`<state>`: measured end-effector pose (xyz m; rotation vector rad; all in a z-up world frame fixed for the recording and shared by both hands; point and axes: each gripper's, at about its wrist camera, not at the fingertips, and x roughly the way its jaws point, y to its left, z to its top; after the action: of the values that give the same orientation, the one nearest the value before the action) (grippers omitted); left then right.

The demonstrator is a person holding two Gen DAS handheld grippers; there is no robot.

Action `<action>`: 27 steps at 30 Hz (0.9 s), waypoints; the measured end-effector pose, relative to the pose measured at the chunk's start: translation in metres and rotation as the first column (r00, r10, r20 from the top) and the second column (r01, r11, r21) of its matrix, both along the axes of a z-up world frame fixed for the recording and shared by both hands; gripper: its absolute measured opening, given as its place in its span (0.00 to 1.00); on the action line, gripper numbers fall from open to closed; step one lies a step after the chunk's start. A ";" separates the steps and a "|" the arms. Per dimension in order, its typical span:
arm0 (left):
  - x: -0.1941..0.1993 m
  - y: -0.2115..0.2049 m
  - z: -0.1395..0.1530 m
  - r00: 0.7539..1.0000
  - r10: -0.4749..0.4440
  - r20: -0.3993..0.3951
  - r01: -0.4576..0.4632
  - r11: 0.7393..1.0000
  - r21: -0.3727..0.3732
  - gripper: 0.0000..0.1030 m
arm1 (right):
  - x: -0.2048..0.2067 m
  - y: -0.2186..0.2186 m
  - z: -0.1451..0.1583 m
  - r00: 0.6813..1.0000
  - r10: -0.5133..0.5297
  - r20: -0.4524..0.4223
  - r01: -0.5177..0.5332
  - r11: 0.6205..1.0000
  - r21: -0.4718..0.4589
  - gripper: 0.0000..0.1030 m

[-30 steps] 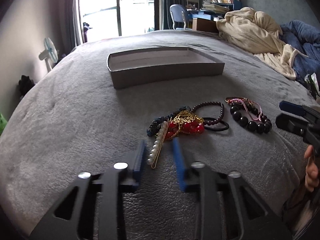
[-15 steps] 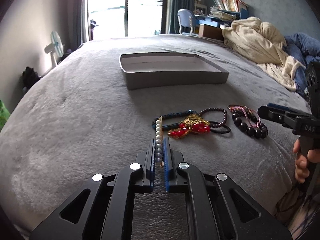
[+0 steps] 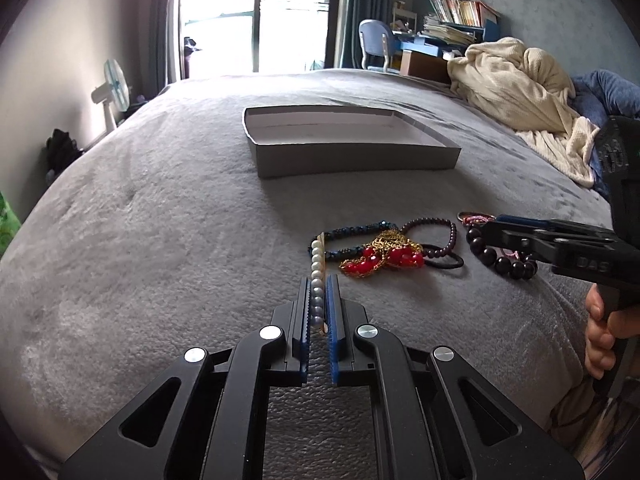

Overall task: Organize jewelry
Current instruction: 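Close the left tool on the pearl strand while the right tool grasps the pink cord bracelet, then carry the pearl strand and pink bracelet into the tray and open both tools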

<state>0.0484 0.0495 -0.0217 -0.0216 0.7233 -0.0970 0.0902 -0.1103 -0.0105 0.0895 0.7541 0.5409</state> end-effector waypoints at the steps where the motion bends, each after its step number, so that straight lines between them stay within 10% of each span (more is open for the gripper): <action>1: 0.000 0.000 0.000 1.000 -0.002 0.003 0.002 1.000 0.000 0.08 | 0.001 0.001 -0.001 1.000 0.003 -0.006 -0.003 1.000 -0.004 0.16; 27: 0.003 0.003 0.045 0.995 -0.029 0.097 0.029 1.000 0.008 0.08 | -0.003 -0.061 0.091 0.983 -0.087 0.160 0.057 0.981 0.184 0.03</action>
<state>0.0513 0.0525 0.0232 -0.0001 0.6273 -0.1226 0.0867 -0.1718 0.0808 0.2347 0.5347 0.5390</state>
